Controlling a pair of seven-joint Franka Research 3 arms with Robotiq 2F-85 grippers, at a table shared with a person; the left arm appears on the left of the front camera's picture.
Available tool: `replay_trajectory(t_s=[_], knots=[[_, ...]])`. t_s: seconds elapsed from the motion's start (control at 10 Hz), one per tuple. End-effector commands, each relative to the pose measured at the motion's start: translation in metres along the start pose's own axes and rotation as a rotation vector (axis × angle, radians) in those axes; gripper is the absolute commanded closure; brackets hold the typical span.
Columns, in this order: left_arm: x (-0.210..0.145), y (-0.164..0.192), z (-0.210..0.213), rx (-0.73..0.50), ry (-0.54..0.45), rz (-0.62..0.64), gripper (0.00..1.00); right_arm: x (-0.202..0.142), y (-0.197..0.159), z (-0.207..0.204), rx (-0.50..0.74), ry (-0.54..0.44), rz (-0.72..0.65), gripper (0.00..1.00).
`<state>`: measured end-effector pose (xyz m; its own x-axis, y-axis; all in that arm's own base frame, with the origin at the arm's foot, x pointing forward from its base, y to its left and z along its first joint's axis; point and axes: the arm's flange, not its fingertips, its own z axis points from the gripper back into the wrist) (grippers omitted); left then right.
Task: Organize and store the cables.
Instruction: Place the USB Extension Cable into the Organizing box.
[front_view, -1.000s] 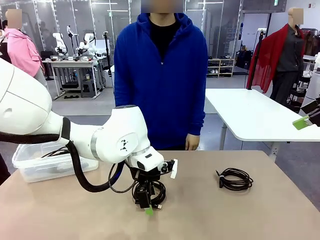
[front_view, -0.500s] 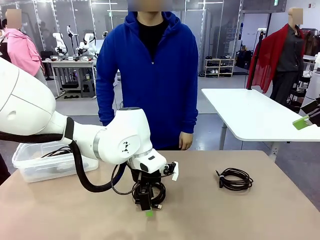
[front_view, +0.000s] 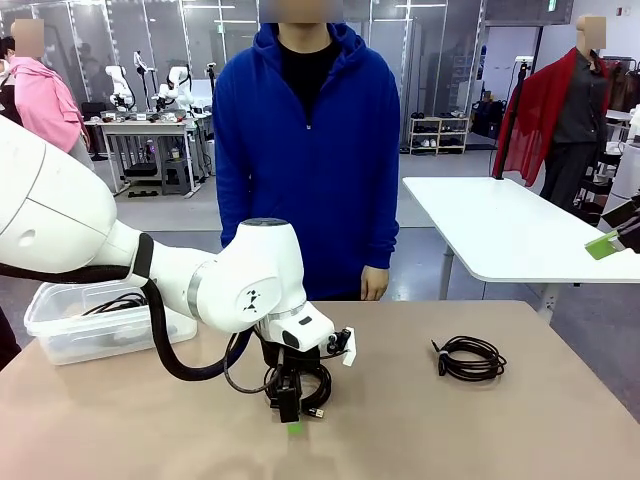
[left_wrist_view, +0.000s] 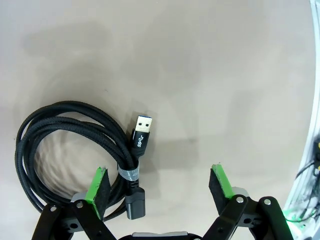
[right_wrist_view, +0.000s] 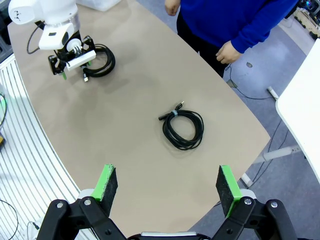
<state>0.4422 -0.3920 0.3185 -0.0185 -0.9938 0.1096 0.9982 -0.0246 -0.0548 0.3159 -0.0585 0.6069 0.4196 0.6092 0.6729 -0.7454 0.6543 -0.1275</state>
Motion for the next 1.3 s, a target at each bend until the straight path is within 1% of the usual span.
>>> replay_trajectory(t_s=[0.0,0.3,0.4,0.5,0.6,0.7,0.8,0.9,1.2], knots=[[0.0075,0.0054,-0.0028,0.025,0.008,0.012,0.00,0.0000,-0.0008,0.0009,0.004,0.001,-0.002,0.00],[0.0100,0.0078,-0.0057,0.044,0.028,0.016,0.00,0.0000,-0.0008,0.0009,0.004,0.001,-0.002,0.00],[0.0116,0.0087,-0.0062,0.048,0.041,0.025,0.17,0.0000,-0.0008,0.0009,0.004,0.001,-0.002,0.00],[0.0135,0.0092,-0.0060,0.070,0.040,0.015,0.50,0.0000,-0.0008,0.0009,0.004,0.001,-0.002,0.00],[0.0142,0.0099,-0.0051,0.068,0.048,0.017,0.75,0.0000,-0.0008,0.0009,0.004,0.001,-0.002,0.00],[0.0149,0.0097,-0.0050,0.079,0.048,-0.011,1.00,0.0000,-0.0008,0.0009,0.004,0.001,-0.002,0.00],[0.0162,0.0103,-0.0050,0.077,0.055,-0.013,0.75,0.0000,-0.0008,0.0009,0.004,0.001,-0.002,0.00],[0.0159,0.0104,-0.0054,0.073,0.055,-0.009,1.00,0.0000,-0.0008,0.0009,0.004,0.001,-0.002,0.00],[0.0170,0.0112,-0.0029,0.059,0.060,0.005,1.00,0.0000,-0.0008,0.0009,0.004,0.001,-0.002,0.00]])
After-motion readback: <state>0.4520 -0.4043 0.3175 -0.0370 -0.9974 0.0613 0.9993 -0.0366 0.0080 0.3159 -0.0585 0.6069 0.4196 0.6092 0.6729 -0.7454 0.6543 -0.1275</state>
